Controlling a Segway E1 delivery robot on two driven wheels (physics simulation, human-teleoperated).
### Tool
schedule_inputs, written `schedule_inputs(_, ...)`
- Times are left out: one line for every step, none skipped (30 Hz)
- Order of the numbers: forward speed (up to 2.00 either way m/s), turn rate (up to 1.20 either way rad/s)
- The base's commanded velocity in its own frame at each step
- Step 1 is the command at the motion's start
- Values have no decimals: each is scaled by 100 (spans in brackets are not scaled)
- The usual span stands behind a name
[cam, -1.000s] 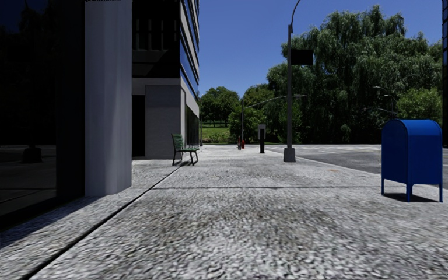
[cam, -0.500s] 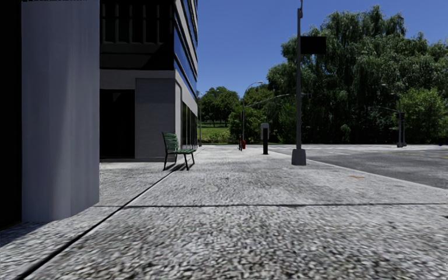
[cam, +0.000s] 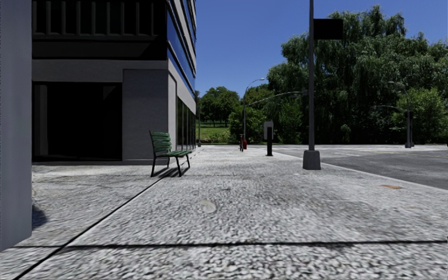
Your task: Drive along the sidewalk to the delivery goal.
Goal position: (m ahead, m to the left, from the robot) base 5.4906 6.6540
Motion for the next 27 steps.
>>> schedule_inputs(200, 31)
schedule_inputs(200, 39)
schedule_inputs(200, 39)
schedule_inputs(200, 48)
schedule_inputs(200, 51)
schedule_inputs(200, 51)
schedule_inputs(200, 52)
schedule_inputs(200, 52)
schedule_inputs(200, 52)
schedule_inputs(200, 52)
schedule_inputs(200, 53)
schedule_inputs(200, 53)
schedule_inputs(200, 53)
schedule_inputs(200, 53)
schedule_inputs(200, 53)
schedule_inputs(200, 53)
schedule_inputs(200, 53)
schedule_inputs(200, 53)
schedule_inputs(200, 53)
schedule_inputs(200, 53)
schedule_inputs(200, 53)
schedule_inputs(200, 57)
schedule_inputs(200, 59)
schedule_inputs(200, 60)
schedule_inputs(200, 60)
schedule_inputs(200, 60)
schedule_inputs(200, 60)
